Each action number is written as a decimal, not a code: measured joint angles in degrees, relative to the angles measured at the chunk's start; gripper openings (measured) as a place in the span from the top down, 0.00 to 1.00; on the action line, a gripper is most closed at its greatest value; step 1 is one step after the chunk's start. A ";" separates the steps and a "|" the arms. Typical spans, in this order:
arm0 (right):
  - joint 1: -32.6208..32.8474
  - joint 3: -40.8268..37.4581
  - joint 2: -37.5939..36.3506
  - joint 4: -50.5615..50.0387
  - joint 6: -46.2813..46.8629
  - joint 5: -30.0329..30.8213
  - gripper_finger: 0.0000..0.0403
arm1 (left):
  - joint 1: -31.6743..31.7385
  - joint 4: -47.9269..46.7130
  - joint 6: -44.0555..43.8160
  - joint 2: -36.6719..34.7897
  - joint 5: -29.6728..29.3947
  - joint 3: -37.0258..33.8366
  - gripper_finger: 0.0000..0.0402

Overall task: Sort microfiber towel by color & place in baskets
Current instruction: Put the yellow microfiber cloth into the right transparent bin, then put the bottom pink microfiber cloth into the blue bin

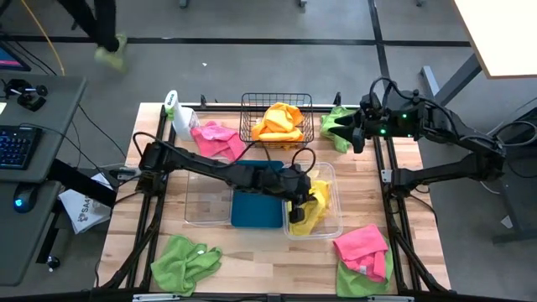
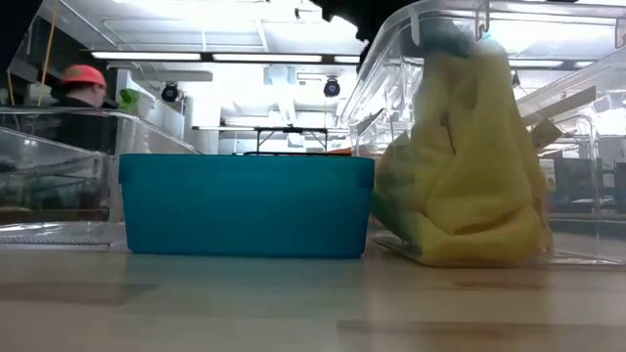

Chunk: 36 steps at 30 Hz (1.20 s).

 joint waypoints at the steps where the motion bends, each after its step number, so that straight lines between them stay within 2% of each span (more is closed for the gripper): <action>1: 0.00 0.00 0.21 0.02 0.30 0.13 0.48 | 0.42 0.11 -0.23 0.24 1.39 0.00 1.00; 3: 0.00 0.00 0.70 0.00 0.57 0.23 0.48 | 1.01 -0.36 0.24 0.44 3.30 0.00 0.98; 7: -0.02 0.00 2.55 -0.02 0.43 -0.34 0.48 | 1.41 -1.46 5.68 0.47 3.39 0.00 0.90; 9: -0.02 0.00 3.40 -0.16 -0.80 -1.45 0.48 | 1.41 -1.56 7.47 0.31 3.42 0.00 0.84; 11: -0.02 0.00 3.72 -2.06 -1.95 -5.18 0.48 | 1.26 -2.68 7.75 0.23 3.61 0.00 0.76; 15: 0.29 0.00 3.37 -9.32 -0.50 -11.45 0.48 | 0.71 -10.09 8.57 -1.17 3.63 0.00 0.59; 20: 4.80 0.00 3.53 -16.98 1.20 -9.17 0.48 | 0.81 -17.36 8.86 -6.47 3.70 0.00 0.45; 25: 9.79 -0.02 3.68 -19.23 1.20 -5.62 0.48 | 2.00 -16.86 8.82 -9.66 3.82 0.00 0.41; 30: 12.09 -0.02 3.17 -19.88 1.77 -1.01 0.48 | 3.03 -17.23 5.40 -8.72 8.22 0.04 0.40; 33: 13.01 -0.02 2.78 -20.00 2.49 -0.42 0.48 | 2.87 -21.58 5.15 -9.40 6.55 -0.07 0.40; 36: 14.82 -0.02 2.59 -21.80 4.95 -0.42 0.48 | 2.75 -27.70 0.54 -13.43 3.38 -0.07 0.40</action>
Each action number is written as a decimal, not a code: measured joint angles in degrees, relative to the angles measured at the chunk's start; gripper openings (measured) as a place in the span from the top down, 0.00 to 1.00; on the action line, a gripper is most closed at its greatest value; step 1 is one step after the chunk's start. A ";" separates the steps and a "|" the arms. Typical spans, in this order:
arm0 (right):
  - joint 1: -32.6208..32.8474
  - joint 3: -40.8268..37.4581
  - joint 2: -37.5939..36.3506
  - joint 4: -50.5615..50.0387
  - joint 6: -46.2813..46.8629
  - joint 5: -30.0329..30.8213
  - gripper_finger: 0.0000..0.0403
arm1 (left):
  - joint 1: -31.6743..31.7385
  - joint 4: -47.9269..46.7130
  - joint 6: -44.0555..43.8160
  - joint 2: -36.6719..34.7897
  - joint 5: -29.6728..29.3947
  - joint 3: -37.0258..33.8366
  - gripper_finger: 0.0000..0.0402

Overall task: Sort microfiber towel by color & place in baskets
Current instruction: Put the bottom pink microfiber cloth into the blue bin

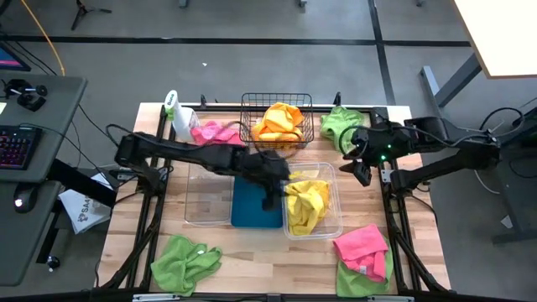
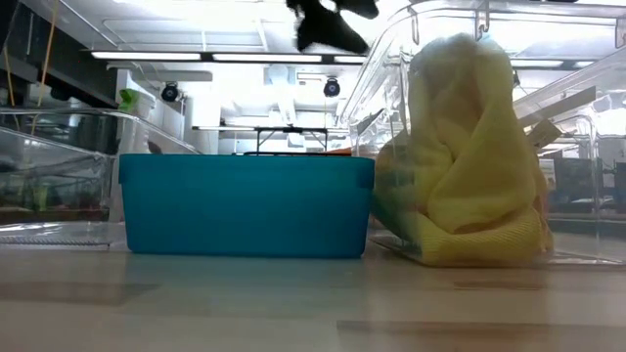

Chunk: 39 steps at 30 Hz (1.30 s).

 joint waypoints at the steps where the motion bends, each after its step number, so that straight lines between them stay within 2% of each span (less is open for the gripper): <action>1: 0.80 0.00 0.07 -1.34 1.09 0.05 0.48 | -0.25 -2.00 -1.46 -1.64 -0.83 0.00 0.40; 4: 4.09 -1.66 0.40 -6.08 5.12 -1.20 0.48 | -1.52 -6.08 -3.57 -6.34 -4.26 -0.51 0.40; 8: 11.06 -8.81 -0.72 -6.98 13.27 -9.10 0.48 | -4.87 -7.54 -5.02 -13.35 -11.52 -0.59 0.40; 12: 21.21 -19.52 -2.42 1.14 25.53 -14.14 0.48 | -8.48 -5.70 -5.79 -18.90 -19.14 -0.44 0.40; 16: 31.37 -30.73 -2.55 14.32 35.66 -16.97 0.48 | -12.00 -5.89 -7.56 -21.43 -25.55 -0.48 0.41; 20: 36.46 -39.07 -2.47 22.17 47.10 -16.31 0.48 | -14.55 -5.70 -8.02 -22.24 -27.99 -0.48 0.41; 24: 38.11 -44.08 -2.38 22.09 64.29 -16.40 0.48 | -15.40 -5.71 -9.71 -21.95 -29.10 -0.52 0.41; 26: 38.92 -45.42 -2.36 22.09 69.39 -17.58 0.48 | -15.46 -5.71 -11.14 -21.92 -29.23 -0.52 0.41; 31: 40.84 -45.94 -1.78 21.36 76.45 -17.59 0.48 | -15.55 -2.92 -13.26 -21.84 -29.21 -0.52 0.41; 39: 43.07 -45.94 5.86 21.85 77.96 -17.36 0.48 | -15.59 -1.44 -12.44 -21.84 -29.00 -0.52 0.41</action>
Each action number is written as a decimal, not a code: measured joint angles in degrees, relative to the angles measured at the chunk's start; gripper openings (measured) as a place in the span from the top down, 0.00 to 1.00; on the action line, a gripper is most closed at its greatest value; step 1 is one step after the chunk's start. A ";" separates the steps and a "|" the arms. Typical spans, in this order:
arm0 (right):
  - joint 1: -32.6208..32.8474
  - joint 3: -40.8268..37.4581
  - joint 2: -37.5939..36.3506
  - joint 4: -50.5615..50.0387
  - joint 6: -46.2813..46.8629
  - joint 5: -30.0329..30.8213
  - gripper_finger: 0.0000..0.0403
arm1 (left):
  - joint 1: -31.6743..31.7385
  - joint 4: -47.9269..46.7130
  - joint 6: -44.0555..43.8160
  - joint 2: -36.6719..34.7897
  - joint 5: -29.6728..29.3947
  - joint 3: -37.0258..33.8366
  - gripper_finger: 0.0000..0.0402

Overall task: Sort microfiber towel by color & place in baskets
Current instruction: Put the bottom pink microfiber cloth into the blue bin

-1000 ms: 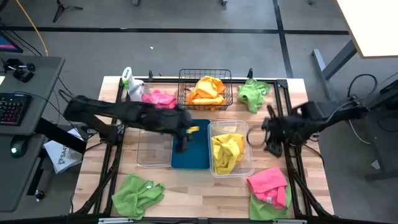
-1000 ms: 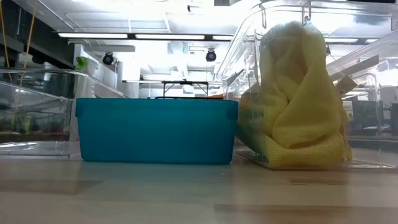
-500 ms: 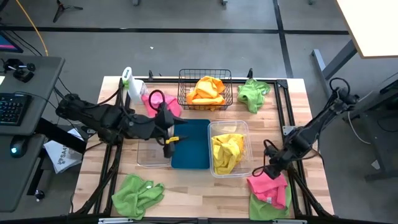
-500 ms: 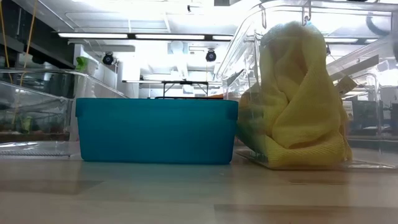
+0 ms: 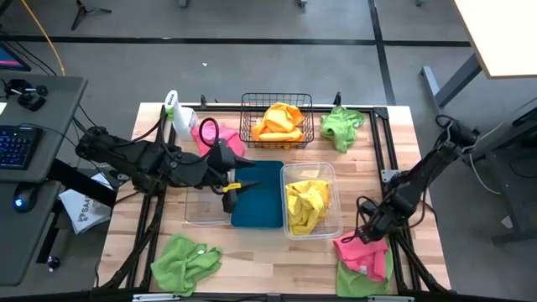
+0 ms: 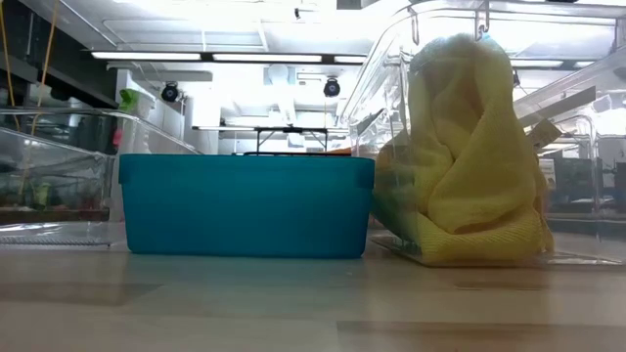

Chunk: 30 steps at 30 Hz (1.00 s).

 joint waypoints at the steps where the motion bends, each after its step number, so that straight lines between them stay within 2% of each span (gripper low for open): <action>1: 0.13 0.00 1.10 0.72 -0.18 0.03 0.48 | 0.00 0.16 -0.60 -0.04 0.41 0.00 0.41; 5: 0.20 -0.02 4.62 4.12 -1.84 2.33 0.49 | -0.33 2.23 -1.11 -1.24 2.63 0.00 0.41; 7: 0.20 0.02 5.61 6.05 -4.15 2.62 0.54 | -0.35 3.13 -0.46 -2.22 2.95 0.00 0.41; 9: 0.20 0.97 6.10 5.28 -5.62 3.18 0.67 | -0.33 3.67 -0.25 -3.39 3.15 0.00 0.41; 11: 0.20 3.50 5.68 3.69 -7.75 5.33 0.87 | -0.31 4.40 -0.05 -5.06 3.20 0.00 0.41; 12: 0.20 5.43 5.21 2.05 -9.20 6.94 0.93 | -0.31 4.82 0.63 -6.05 3.19 0.00 0.41; 13: 0.22 7.73 4.78 -0.59 -10.28 8.60 0.96 | -0.31 5.18 1.51 -7.11 3.17 0.00 0.41; 17: -0.02 19.61 3.12 -16.53 -13.75 13.41 0.97 | -0.37 5.37 4.08 -11.13 0.64 0.00 0.41; 20: 0.00 31.05 2.24 -27.82 -16.29 20.75 0.98 | -0.37 5.21 6.45 -13.55 -2.84 0.00 0.41; 24: -0.04 46.01 2.20 -39.82 -16.70 34.19 0.99 | -0.37 5.12 9.49 -15.85 -5.94 0.04 0.41; 27: -0.04 54.37 2.16 -42.76 -18.50 46.21 0.99 | -0.37 4.99 10.74 -16.56 -6.20 0.04 0.41; 30: -1.36 58.94 2.32 -41.70 -23.90 55.98 0.99 | -0.37 4.24 11.23 -17.04 -6.20 0.04 0.41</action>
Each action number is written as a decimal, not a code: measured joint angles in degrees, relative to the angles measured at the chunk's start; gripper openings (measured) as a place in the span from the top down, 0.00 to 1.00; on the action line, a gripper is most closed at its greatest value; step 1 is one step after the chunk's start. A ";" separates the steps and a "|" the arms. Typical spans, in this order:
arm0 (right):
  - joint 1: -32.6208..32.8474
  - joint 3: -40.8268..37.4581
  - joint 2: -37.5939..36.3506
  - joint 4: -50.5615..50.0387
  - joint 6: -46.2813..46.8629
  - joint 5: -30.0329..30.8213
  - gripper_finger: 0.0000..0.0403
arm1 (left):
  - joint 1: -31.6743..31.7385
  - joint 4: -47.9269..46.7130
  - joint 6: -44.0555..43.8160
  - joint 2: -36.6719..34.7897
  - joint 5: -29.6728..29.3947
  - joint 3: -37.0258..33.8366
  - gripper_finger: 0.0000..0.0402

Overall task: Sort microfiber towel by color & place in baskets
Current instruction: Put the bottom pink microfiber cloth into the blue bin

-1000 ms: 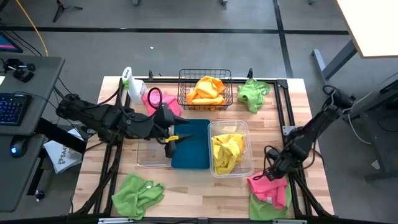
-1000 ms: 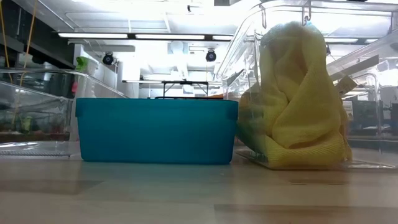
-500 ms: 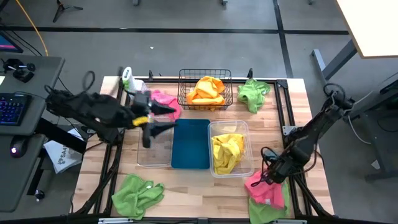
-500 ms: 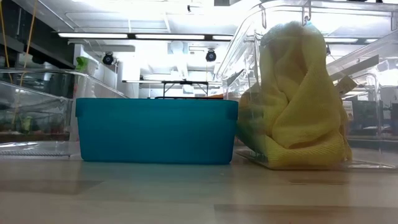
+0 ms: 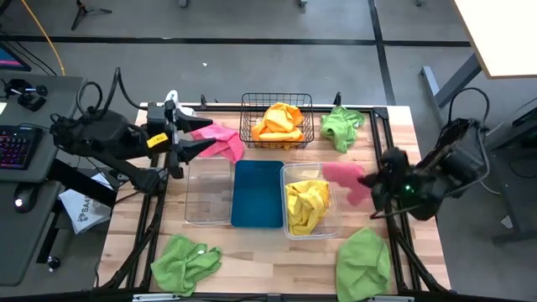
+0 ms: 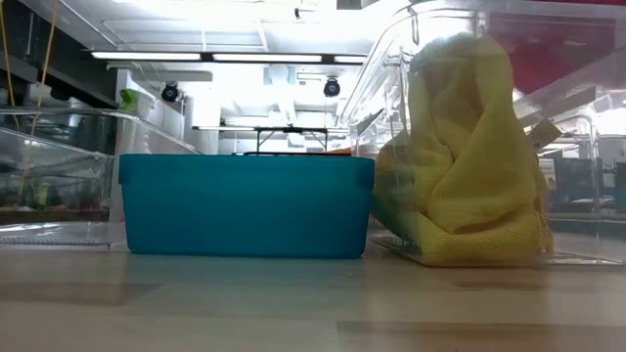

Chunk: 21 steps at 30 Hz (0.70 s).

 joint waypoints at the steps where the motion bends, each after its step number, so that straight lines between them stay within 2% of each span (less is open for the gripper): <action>1: -0.95 0.65 0.06 1.50 -2.77 2.26 0.99 | 0.00 -0.59 0.01 -0.16 0.00 0.00 0.41; 5: -7.32 -1.84 0.36 13.36 -16.27 5.23 1.00 | 0.00 -4.66 0.04 -0.45 -0.02 0.00 0.41; 9: -15.71 -8.28 1.82 32.60 -31.68 2.00 1.00 | 0.04 -7.32 -0.54 -0.54 -0.21 0.00 0.41; 13: -24.13 -15.30 4.90 59.70 -47.57 -7.64 1.00 | 0.04 -7.61 -0.51 -0.47 -0.22 0.00 0.41; 16: -29.44 -19.04 9.16 78.40 -53.61 -17.03 1.00 | 0.06 -7.36 -0.52 -0.49 -0.22 0.00 0.41; 18: -31.89 -19.91 12.70 86.58 -55.07 -21.87 1.00 | 0.07 -7.35 -0.52 -0.48 -0.22 0.00 0.41; 21: -34.03 -19.95 17.80 90.46 -54.61 -25.94 1.00 | 0.09 -7.39 -0.50 -0.47 -0.22 0.00 0.41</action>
